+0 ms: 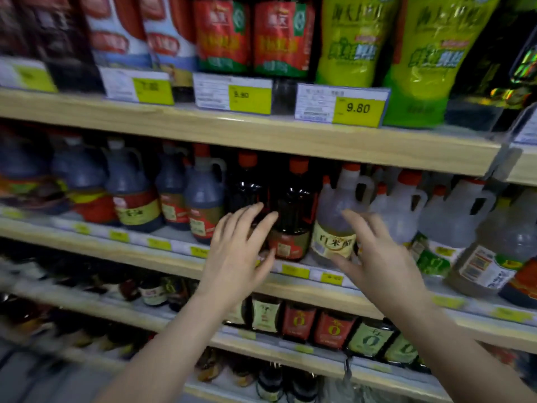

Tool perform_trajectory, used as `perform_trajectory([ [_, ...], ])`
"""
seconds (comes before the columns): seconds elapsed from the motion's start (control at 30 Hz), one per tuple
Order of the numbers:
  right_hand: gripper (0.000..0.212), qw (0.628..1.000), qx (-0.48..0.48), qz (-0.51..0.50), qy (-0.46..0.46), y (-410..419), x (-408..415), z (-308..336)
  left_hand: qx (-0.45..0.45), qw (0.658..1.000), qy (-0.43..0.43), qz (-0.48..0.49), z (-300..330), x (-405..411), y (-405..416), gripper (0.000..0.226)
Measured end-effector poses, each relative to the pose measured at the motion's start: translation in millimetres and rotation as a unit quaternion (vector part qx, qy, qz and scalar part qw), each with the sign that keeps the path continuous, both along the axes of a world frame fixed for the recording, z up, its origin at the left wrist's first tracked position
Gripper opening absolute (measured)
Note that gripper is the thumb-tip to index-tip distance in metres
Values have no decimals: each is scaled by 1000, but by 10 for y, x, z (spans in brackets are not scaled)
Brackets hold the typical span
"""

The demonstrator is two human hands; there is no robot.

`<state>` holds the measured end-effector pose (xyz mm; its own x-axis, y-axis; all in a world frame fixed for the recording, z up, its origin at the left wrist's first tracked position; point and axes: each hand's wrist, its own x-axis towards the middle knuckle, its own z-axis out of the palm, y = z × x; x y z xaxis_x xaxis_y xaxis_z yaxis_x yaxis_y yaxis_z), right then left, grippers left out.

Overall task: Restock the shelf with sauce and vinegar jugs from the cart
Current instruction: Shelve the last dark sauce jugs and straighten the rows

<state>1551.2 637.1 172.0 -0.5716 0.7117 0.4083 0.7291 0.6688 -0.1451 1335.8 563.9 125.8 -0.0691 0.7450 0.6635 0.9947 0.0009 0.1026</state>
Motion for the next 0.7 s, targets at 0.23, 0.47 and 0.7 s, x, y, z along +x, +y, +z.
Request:
perform_trajectory([
  [0.23, 64, 998, -52, 19, -39, -637, -1037, -24, -35, 999, 0, 41, 39, -952, -766, 48],
  [0.47, 62, 997, -79, -7, -16, -1114, -2290, -89, -71, 997, 23, 22, 140, -2244, -1320, 48],
  [0.7, 64, 997, -75, -28, 1, -1057, -2943, -135, -50, 998, 29, -19, 99, -2704, -1153, 56],
])
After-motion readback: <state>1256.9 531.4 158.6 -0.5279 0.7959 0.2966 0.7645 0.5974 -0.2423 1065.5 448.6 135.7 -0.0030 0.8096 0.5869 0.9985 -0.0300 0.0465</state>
